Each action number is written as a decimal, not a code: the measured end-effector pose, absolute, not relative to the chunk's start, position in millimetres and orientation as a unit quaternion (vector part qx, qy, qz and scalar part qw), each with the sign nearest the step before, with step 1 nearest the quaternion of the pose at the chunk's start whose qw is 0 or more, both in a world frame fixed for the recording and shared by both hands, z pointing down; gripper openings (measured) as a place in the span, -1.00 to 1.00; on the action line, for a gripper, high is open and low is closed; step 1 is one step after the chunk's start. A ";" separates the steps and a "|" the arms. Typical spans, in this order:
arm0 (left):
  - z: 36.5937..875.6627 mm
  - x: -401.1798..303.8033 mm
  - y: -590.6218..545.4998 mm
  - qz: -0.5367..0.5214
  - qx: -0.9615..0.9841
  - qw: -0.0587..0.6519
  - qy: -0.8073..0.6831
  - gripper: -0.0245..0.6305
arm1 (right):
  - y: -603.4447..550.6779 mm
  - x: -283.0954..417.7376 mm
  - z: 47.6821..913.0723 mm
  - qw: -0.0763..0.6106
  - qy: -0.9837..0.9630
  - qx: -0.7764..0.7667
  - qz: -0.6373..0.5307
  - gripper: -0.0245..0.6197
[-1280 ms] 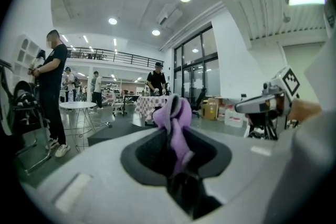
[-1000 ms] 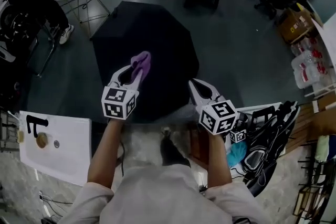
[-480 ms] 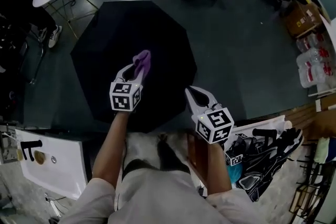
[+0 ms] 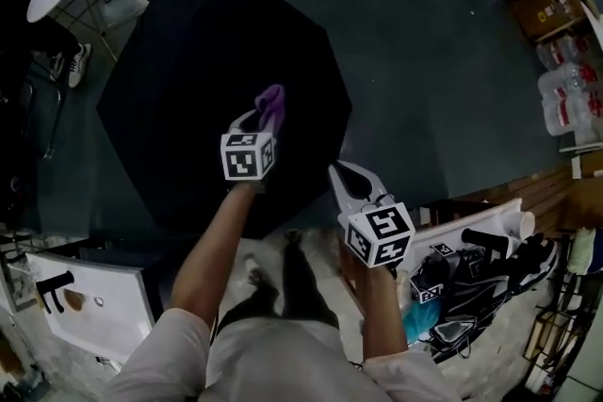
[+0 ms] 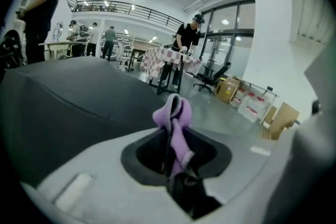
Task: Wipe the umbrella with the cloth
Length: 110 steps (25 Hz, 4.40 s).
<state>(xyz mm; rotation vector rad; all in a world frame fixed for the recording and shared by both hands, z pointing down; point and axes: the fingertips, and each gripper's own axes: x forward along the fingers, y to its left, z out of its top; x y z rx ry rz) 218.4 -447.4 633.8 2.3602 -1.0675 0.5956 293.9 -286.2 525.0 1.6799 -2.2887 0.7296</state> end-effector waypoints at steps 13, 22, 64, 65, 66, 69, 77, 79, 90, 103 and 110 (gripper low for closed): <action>673.8 222.1 -457.2 0.227 0.827 0.256 -0.447 -0.62 | -275.2 302.0 551.6 0.128 -0.771 0.564 0.266 -0.91; 653.4 147.9 -447.3 0.210 0.819 0.251 -0.472 -0.61 | -275.5 263.5 545.3 0.126 -0.773 0.563 0.263 -0.91; 628.7 -239.8 -412.5 0.204 0.705 0.263 -0.626 -0.69 | -312.9 25.8 518.5 0.114 -0.836 0.473 0.252 -0.91; 627.5 -245.1 -410.9 0.203 0.702 0.263 -0.631 -0.69 | -313.6 23.5 518.4 0.115 -0.837 0.471 0.253 -0.91; 623.9 -249.0 -409.8 0.197 0.702 0.260 -0.633 -0.69 | -314.2 22.3 518.4 0.115 -0.838 0.470 0.253 -0.91; 593.9 -246.1 -412.9 0.155 0.725 0.235 -0.629 -0.69 | -316.9 26.3 518.8 0.119 -0.837 0.470 0.253 -0.91; 515.2 -92.0 -449.0 0.066 0.833 0.198 -0.512 -0.70 | -325.6 92.1 505.8 0.118 -0.821 0.503 0.243 -0.91; 518.1 -35.6 -455.9 0.071 0.850 0.200 -0.482 -0.70 | -325.4 118.8 504.7 0.113 -0.812 0.517 0.248 -0.91; 606.9 189.3 -493.8 0.142 0.873 0.228 -0.406 -0.70 | -343.5 253.3 523.5 0.093 -0.773 0.563 0.278 -0.91; 653.9 197.4 -518.7 0.207 0.847 0.186 -0.453 -0.70 | -366.9 275.2 559.9 0.080 -0.771 0.544 0.320 -0.91; 628.9 138.2 -529.9 0.191 0.832 0.179 -0.490 -0.70 | -382.1 242.2 554.0 0.082 -0.782 0.533 0.311 -0.91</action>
